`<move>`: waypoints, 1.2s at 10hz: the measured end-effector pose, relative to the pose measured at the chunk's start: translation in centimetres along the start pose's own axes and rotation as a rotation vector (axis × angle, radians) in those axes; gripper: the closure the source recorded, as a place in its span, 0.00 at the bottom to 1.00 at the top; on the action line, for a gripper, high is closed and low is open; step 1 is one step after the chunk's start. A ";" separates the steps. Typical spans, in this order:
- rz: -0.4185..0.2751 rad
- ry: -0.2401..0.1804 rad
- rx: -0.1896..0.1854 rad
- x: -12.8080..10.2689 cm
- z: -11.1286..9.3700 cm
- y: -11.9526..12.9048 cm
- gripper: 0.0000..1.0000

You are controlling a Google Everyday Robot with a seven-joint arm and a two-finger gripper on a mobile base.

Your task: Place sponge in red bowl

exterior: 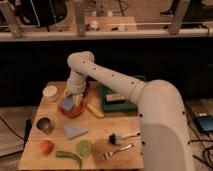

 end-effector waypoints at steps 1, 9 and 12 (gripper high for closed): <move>0.005 0.000 0.004 0.2 0.5 -0.1 1.00; 0.119 0.007 0.078 1.7 1.5 -3.0 0.53; 0.126 -0.006 0.089 1.6 1.4 -3.6 0.24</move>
